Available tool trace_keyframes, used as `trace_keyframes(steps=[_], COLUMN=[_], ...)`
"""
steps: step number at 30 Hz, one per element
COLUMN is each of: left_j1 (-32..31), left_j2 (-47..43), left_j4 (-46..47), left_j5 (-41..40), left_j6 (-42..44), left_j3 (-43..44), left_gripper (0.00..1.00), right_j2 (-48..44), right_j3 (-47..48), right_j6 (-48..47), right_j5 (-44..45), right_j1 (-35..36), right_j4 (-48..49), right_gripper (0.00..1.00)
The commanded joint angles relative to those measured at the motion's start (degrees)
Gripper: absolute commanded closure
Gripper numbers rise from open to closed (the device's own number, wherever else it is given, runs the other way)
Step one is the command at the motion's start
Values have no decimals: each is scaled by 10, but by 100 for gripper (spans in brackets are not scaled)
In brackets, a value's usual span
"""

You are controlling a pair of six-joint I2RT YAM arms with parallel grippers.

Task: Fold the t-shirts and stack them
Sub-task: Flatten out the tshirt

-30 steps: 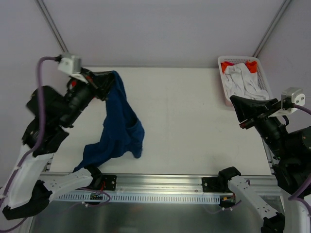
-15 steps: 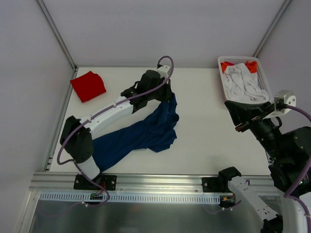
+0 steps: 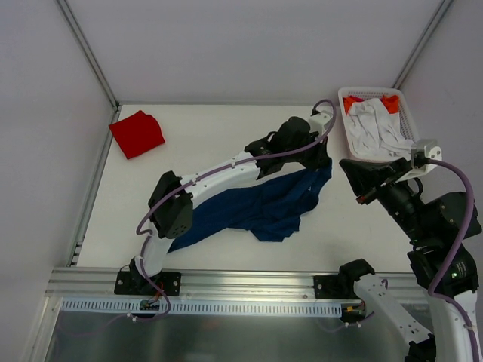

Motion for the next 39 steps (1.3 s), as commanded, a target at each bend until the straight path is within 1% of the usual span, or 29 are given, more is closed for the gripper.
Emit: trace_keyframes(steps=[1,6,11,12,13,14,15,16,17,19,21,22,23,24,26,27,28,29,30,32,33,35,36,37,39], left_j1=[-25,-27,-24,-22,-20,-16,-12,-9,-5,9,24,28,32,42,49,54,56,57,59,66,69,75,75,76,79], left_j2=[10,39,70,75,78,84,85,86,83,72,42,27,-5,-22,-78,-95,-133,-152,-171,-225,-243,-297,-315,-351,-386], left_j4=[16,12,11,9,7,6,5,5,4,4,4,4,4,4,4,5,5,6,6,10,10,10,10,10,10], left_j5=[24,19,34,36,36,37,38,38,39,33,20,8,2,-3,-22,-29,-46,-58,-71,-95,-100,-102,-121,-128,-145], left_j6=[18,13,2,-1,-3,-9,-11,-13,-18,-24,-25,-24,-26,-30,-41,-45,-49,-52,-55,-69,-75,-89,-94,-104,-123], left_j3=[63,98,132,138,139,139,137,126,119,83,51,12,-8,-53,-101,-151,-178,-201,-253,-303,-347,-389,-428,-447,-502], left_gripper=[100,100,100,98,84,64,26,8,1,1,1,1,1,1,1,1,1,1,1,1,1,1,1,1,2], right_j2=[-2,-5,-9,-8,-6,-6,-6,-6,-6,-9,-7,-6,-2,3,17,22,27,33,42,49,52,54,56,59,64], right_j3=[-11,-14,-21,-21,-21,-22,-23,-25,-28,-31,-40,-43,-48,-56,-75,-100,-116,-131,-158,-191,-205,-245,-255,-274,-293], right_j6=[15,18,21,21,25,26,28,29,31,32,35,36,40,42,50,55,57,57,60,61,66,70,72,77,80], right_j5=[-15,-18,-18,-21,-24,-25,-28,-28,-29,-31,-31,-30,-27,-21,-18,-16,-15,-10,-3,7,14,17,20,21,22], right_j1=[-2,-2,-2,-2,-2,-3,-2,-2,-2,-2,-3,-3,-2,-2,-2,-2,-2,-3,-2,-2,-2,-1,-1,-2,-1], right_j4=[41,40,43,43,44,45,46,49,50,52,52,52,50,46,41,41,44,44,37,45,44,54,57,60,70], right_gripper=[100,100,100,100,100,100,100,100,100,100,100,100,100,100,99,95,93,91,84,80,78,78,78,78,78])
